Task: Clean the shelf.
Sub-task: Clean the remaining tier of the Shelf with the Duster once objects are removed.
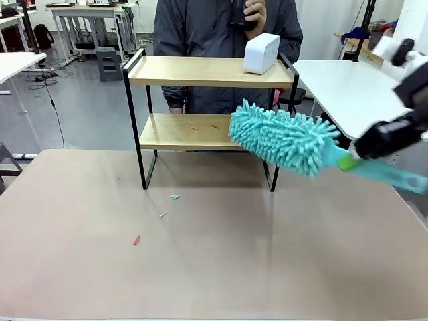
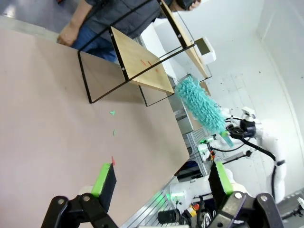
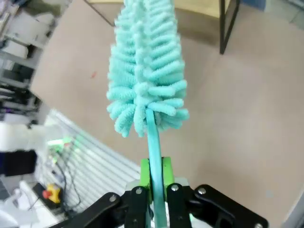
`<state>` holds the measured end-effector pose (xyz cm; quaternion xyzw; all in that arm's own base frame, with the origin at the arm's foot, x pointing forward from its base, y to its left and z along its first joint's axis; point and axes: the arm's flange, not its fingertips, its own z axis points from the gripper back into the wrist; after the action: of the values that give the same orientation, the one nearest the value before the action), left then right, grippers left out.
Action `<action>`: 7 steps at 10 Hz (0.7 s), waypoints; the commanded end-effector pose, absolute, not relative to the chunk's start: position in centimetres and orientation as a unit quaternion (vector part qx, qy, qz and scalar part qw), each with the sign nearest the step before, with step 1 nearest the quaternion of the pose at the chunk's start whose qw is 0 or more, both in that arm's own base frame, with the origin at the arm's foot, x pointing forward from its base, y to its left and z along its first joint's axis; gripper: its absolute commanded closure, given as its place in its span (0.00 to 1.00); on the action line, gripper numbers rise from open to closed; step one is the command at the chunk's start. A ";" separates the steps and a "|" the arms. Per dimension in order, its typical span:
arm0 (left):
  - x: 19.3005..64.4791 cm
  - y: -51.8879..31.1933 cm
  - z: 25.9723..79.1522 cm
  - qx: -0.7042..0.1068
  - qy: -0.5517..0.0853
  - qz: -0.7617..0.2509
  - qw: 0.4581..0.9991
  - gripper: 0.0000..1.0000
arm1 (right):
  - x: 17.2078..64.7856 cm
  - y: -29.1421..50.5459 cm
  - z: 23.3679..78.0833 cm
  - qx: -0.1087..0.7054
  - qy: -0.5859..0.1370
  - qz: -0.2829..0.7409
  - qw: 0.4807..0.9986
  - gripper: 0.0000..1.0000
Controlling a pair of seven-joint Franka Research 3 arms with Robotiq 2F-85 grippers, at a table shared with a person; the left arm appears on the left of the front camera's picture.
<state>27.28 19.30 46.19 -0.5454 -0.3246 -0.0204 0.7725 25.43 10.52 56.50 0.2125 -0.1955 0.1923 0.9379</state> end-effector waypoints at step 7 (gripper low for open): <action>27.4 19.2 46.4 -0.547 -0.335 -0.027 0.766 0.00 | 37.6 14.1 52.8 0.212 -0.247 0.068 0.943 0.88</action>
<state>27.27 19.31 46.20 -0.5453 -0.3248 -0.0205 0.7725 36.27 13.48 52.38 0.1983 -0.2389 0.0873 0.9466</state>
